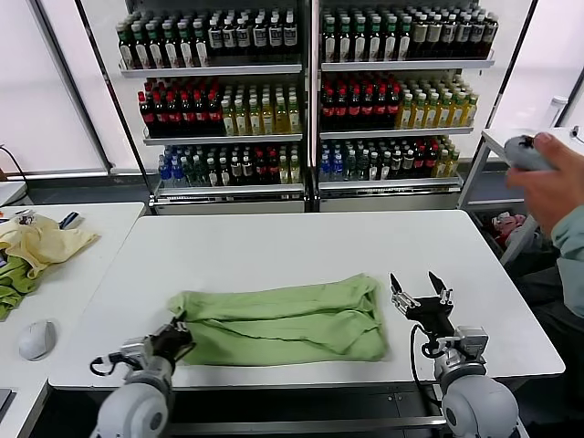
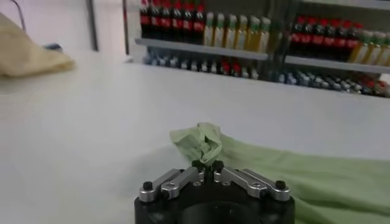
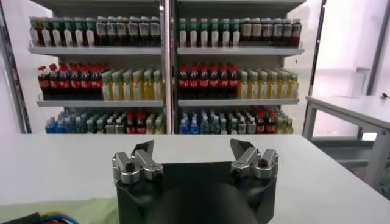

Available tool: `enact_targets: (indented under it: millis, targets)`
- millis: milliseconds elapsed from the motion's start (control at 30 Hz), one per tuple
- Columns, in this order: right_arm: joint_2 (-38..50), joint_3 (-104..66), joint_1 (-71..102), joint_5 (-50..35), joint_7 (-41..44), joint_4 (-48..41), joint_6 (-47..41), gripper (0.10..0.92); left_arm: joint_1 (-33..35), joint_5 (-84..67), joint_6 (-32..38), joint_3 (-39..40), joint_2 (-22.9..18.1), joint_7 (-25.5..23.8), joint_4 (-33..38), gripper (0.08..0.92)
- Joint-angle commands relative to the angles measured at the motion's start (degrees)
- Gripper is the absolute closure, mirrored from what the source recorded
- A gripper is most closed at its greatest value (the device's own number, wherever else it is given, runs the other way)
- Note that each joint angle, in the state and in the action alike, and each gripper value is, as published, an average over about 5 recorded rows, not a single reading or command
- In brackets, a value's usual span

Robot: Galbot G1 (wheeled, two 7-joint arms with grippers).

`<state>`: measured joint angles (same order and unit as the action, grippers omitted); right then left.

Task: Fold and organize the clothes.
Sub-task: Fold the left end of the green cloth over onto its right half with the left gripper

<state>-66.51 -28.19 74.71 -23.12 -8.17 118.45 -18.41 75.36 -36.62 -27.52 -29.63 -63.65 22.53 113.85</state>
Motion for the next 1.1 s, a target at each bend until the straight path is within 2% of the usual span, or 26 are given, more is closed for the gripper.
enact_targets:
  millis: [33,200,367,500,767,967,1100]
  targets:
    - [0.09,0.09,-0.81,-0.16,0.05,-0.30,0.20,0.203,-2.64,-3.97,-0.32,-14.87,12.13,-2.37,1.30,0.882]
    - [-0.07,0.19,-0.73,0.28,0.15,-0.76,0.41,0.203,-3.42,-9.18,-0.04,-11.17,11.04,-2.32,5.85,0.882]
    - [-0.13,0.76,-1.20,1.05,0.23,-1.63,0.63,0.203,-4.15,-18.48,-0.27,-2.74,4.86,-2.06,11.42,0.882]
    - [0.00,1.24,-1.78,1.35,0.37,-1.97,0.74,0.203,-4.75,-21.58,0.37,4.03,0.19,-2.15,12.91,0.882]
    - [0.01,3.08,-3.66,2.21,0.51,-3.31,0.77,0.203,-9.56,-15.37,1.21,16.62,-5.78,-1.46,7.27,0.882]
    - [-0.25,3.63,-4.59,2.32,0.60,-4.63,0.86,0.203,-12.49,-8.10,1.06,22.36,-6.82,-1.65,0.41,0.882]
    - [-0.21,3.48,-4.67,2.32,0.69,-5.23,1.09,0.203,-13.45,-4.82,0.66,24.96,-6.96,-2.88,-0.71,0.882]
